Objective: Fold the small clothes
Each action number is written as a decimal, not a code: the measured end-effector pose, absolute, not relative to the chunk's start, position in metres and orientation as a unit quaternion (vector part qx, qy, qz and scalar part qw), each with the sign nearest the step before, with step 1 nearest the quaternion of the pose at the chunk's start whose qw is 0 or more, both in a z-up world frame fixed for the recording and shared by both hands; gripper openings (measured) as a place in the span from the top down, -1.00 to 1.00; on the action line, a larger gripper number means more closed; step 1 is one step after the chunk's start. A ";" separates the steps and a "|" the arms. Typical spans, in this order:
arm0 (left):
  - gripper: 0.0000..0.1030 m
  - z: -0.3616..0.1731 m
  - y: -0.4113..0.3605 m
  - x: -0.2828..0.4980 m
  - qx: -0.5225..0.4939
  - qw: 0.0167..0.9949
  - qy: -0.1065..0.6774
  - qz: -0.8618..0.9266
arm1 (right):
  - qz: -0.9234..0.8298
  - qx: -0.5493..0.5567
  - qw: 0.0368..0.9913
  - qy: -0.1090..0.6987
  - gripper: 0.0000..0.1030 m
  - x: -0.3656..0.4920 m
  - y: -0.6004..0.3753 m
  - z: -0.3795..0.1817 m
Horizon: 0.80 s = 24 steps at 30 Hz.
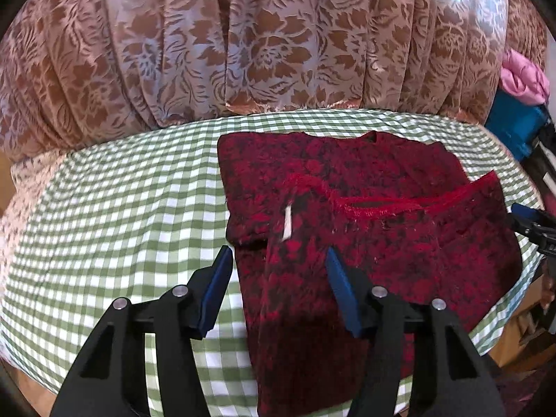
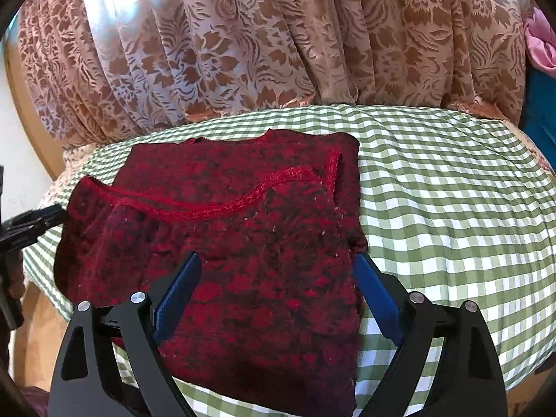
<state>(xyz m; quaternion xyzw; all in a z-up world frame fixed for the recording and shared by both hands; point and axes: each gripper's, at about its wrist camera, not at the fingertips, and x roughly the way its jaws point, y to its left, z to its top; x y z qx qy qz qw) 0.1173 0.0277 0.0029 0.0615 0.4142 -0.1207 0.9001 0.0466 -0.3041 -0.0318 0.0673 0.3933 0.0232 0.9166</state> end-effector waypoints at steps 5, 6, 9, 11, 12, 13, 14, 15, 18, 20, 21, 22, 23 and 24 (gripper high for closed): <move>-0.08 0.003 0.020 0.119 0.077 0.903 0.407 -0.113 | 0.014 0.085 0.915 0.395 -0.71 0.051 -0.309 -0.032; -0.08 0.003 0.020 0.120 0.080 0.903 0.407 -0.111 | 0.014 0.087 0.914 0.395 -0.71 0.052 -0.309 -0.032; -0.08 0.000 0.019 0.121 0.084 0.901 0.410 -0.111 | 0.012 0.084 0.916 0.393 -0.71 0.055 -0.307 -0.032; -0.08 -0.002 0.019 0.121 0.088 0.900 0.412 -0.109 | 0.012 0.081 0.916 0.392 -0.71 0.058 -0.305 -0.032; -0.08 -0.002 0.019 0.121 0.090 0.900 0.413 -0.110 | 0.012 0.081 0.917 0.391 -0.71 0.059 -0.304 -0.032; -0.07 -0.003 0.019 0.121 0.090 0.899 0.413 -0.111 | 0.013 0.080 0.917 0.391 -0.71 0.060 -0.304 -0.032; -0.07 -0.003 0.019 0.121 0.089 0.899 0.414 -0.111 | 0.013 0.079 0.917 0.391 -0.71 0.062 -0.303 -0.032; -0.07 -0.004 0.019 0.122 0.089 0.899 0.414 -0.111 | 0.013 0.078 0.917 0.391 -0.71 0.063 -0.303 -0.032; -0.06 -0.005 0.020 0.124 0.087 0.899 0.416 -0.109 | 0.013 0.075 0.918 0.389 -0.71 0.067 -0.301 -0.032; -0.06 -0.006 0.020 0.125 0.088 0.899 0.415 -0.108 | 0.013 0.071 0.920 0.385 -0.71 0.068 -0.300 -0.030; -0.06 -0.006 0.020 0.126 0.089 0.899 0.415 -0.108 | 0.012 0.070 0.920 0.384 -0.71 0.069 -0.300 -0.030; -0.06 -0.006 0.020 0.127 0.089 0.899 0.415 -0.108 | 0.013 0.069 0.921 0.384 -0.71 0.070 -0.300 -0.030; -0.06 -0.006 0.020 0.127 0.089 0.899 0.415 -0.108 | 0.012 0.068 0.921 0.384 -0.71 0.071 -0.300 -0.030; -0.06 -0.006 0.020 0.127 0.089 0.899 0.415 -0.108 | 0.013 0.067 0.921 0.384 -0.71 0.071 -0.300 -0.030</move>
